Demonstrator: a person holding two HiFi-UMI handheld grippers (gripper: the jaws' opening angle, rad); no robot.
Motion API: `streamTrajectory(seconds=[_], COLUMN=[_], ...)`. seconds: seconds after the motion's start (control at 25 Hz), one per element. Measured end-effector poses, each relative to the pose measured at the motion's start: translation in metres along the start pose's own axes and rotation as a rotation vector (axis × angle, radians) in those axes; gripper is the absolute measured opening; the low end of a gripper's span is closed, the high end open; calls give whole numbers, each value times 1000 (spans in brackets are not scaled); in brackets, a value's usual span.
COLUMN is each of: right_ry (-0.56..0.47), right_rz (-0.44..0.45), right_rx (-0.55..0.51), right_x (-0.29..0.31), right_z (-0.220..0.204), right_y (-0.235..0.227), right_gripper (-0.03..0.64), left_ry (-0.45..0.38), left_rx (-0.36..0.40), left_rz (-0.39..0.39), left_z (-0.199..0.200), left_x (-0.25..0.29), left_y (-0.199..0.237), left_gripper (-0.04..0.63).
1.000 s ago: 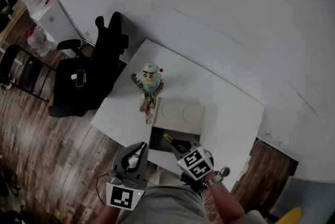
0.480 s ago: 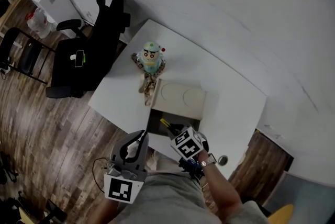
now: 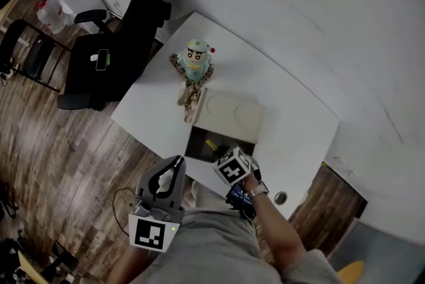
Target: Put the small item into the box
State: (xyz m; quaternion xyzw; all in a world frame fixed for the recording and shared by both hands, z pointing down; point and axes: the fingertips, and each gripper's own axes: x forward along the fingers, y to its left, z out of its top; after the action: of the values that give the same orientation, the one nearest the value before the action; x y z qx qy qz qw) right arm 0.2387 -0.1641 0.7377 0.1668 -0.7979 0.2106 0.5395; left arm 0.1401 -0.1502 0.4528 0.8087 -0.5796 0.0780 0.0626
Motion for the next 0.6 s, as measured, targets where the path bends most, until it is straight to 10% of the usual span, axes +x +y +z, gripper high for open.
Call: streamTrajectory(seconds=[0.6], right_ry=[77], right_rz=[-36], right_rx=[-9], right_x=[28], right_z=[-11], right_y=[-13], right_gripper=[86], left_ry=[6], left_rx=[-12], left_rz=[37], left_z=[-4], left_x=[-7], left_y=[7], left_gripper=[37])
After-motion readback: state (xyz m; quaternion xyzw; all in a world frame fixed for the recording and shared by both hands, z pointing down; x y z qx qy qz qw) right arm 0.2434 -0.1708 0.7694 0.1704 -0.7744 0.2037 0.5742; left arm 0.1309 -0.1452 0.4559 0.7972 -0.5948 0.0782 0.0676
